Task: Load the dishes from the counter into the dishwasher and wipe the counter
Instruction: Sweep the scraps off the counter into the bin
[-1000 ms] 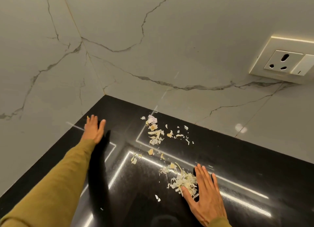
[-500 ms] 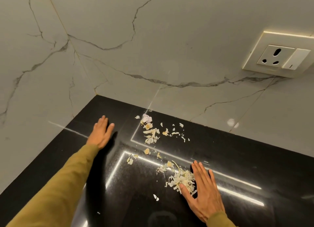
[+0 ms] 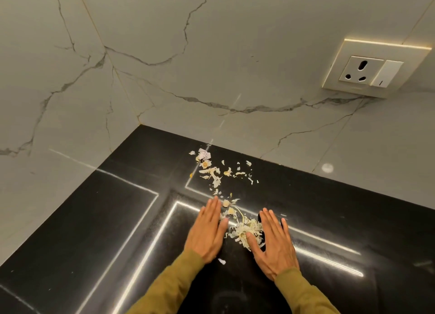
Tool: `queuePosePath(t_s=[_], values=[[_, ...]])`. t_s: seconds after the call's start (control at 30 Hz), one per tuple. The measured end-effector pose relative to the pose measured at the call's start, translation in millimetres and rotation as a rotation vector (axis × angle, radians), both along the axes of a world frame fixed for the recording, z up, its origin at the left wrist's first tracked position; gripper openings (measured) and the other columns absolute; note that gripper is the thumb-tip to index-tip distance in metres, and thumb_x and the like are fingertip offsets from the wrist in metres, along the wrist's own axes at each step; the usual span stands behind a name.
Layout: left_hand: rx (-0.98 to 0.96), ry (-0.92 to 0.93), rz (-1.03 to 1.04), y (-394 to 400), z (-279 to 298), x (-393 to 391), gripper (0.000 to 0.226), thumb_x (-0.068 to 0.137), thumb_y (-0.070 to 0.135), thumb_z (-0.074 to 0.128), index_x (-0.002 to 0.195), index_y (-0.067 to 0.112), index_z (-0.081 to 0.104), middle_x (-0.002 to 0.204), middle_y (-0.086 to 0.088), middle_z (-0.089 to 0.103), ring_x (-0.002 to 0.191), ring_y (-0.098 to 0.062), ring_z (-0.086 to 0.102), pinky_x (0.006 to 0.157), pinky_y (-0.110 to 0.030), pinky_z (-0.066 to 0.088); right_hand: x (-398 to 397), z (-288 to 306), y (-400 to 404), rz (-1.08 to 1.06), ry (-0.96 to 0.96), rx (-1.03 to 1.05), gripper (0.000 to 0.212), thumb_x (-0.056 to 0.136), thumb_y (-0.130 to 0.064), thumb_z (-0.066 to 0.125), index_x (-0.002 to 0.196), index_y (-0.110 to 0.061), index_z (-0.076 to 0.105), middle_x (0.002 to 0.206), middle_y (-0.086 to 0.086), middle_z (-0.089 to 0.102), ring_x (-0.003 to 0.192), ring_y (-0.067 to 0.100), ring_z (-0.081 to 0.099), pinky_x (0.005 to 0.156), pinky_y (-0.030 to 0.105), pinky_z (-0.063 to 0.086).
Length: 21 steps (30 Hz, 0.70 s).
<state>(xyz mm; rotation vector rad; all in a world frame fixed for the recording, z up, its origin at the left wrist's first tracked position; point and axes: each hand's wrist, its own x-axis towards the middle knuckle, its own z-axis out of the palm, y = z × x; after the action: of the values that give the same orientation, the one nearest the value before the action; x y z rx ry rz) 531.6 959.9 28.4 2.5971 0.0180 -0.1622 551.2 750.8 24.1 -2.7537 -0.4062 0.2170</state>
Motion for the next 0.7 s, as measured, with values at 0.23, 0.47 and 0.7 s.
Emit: queuePosePath(t_s=[0.23, 0.47, 0.7], values=[[-0.113, -0.076, 0.280, 38, 7, 39, 0.082, 0.092, 0.069, 0.000, 0.156, 0.018, -0.003, 0.162, 0.002, -0.015, 0.150, -0.007, -0.017, 0.122, -0.030, -0.010, -1, 5, 0, 0.015, 0.012, 0.008, 0.088, 0.086, -0.074, -0.006, 0.156, -0.022, 0.004, 0.163, -0.006, -0.002, 0.149, 0.005, -0.011, 0.116, 0.026, -0.022], [0.124, 0.106, 0.235, 90, 4, 110, 0.066, 0.105, 0.049, 0.011, 0.157, 0.009, 0.000, 0.165, -0.008, -0.009, 0.152, -0.018, -0.011, 0.125, -0.040, -0.006, 0, 4, 0, 0.012, 0.023, 0.022, 0.093, 0.082, -0.078, -0.010, 0.157, -0.023, 0.002, 0.164, -0.006, -0.002, 0.148, 0.005, -0.013, 0.118, 0.029, -0.018], [0.151, 0.042, 0.114, 34, -1, 43, 0.066, 0.102, 0.054, 0.001, 0.156, 0.016, -0.007, 0.163, -0.001, -0.017, 0.149, -0.013, -0.020, 0.121, -0.034, -0.014, 1, 3, -1, 0.006, 0.019, 0.028, 0.086, 0.087, -0.074, -0.003, 0.157, -0.023, 0.002, 0.163, -0.007, -0.002, 0.148, 0.004, -0.012, 0.118, 0.028, -0.018]])
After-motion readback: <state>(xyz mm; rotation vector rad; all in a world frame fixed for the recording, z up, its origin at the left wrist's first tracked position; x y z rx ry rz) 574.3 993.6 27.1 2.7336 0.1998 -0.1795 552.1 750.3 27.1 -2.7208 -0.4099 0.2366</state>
